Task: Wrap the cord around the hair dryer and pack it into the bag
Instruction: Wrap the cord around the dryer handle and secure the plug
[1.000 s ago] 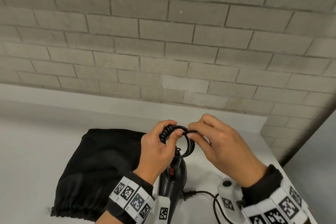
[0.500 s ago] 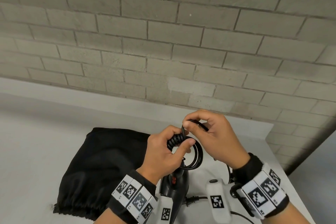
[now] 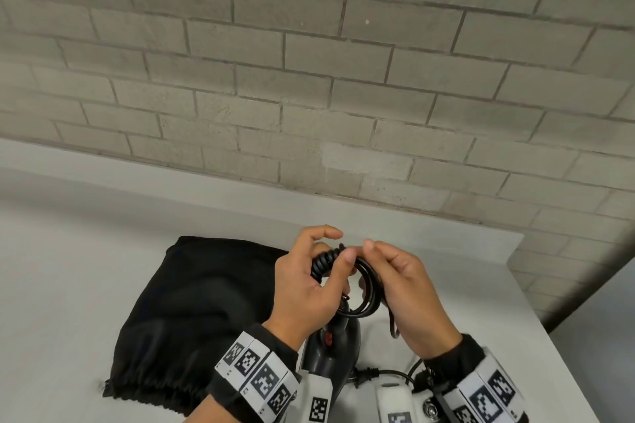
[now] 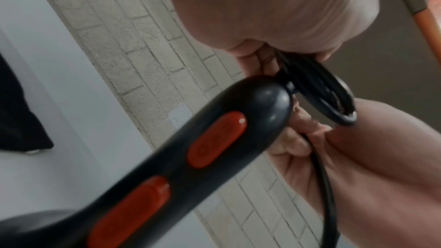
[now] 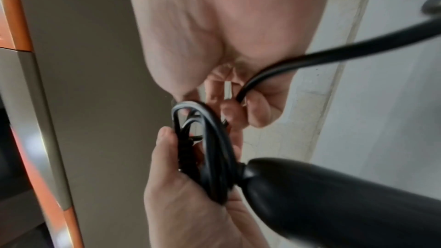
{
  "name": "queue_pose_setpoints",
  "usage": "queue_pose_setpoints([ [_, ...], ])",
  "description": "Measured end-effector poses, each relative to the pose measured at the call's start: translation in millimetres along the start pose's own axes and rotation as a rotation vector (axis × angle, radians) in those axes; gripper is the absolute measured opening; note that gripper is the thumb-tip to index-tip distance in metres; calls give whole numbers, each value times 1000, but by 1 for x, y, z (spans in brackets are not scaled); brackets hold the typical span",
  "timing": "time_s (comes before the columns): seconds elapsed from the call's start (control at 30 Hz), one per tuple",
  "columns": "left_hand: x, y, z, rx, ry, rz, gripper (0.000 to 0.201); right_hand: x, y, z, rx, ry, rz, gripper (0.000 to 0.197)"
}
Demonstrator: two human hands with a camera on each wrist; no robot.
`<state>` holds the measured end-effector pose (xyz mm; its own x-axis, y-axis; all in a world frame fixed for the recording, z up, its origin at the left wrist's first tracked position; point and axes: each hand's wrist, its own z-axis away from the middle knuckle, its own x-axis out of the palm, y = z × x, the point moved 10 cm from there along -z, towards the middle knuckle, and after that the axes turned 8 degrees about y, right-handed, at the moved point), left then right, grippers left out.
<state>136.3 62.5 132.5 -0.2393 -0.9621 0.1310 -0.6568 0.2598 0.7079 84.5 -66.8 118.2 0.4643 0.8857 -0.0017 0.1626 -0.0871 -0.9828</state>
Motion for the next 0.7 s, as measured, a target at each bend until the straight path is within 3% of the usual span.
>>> queue_pose_setpoints([
  [0.13,-6,0,-4,28,42,-95,17,8,5,15,-14,-161,-58,24],
  [0.2,-7,-1,-5,24,40,-135,19,9,8,18,-27,-173,-17,28],
  [0.43,1,-6,-2,-63,-37,-150,25,-4,10,16,-98,-38,39,16],
  [0.6,-3,-15,-1,-201,3,-105,30,-12,2,16,-166,86,119,34],
  [0.7,-5,-16,0,-257,57,-59,27,-20,-12,25,-367,248,303,37],
])
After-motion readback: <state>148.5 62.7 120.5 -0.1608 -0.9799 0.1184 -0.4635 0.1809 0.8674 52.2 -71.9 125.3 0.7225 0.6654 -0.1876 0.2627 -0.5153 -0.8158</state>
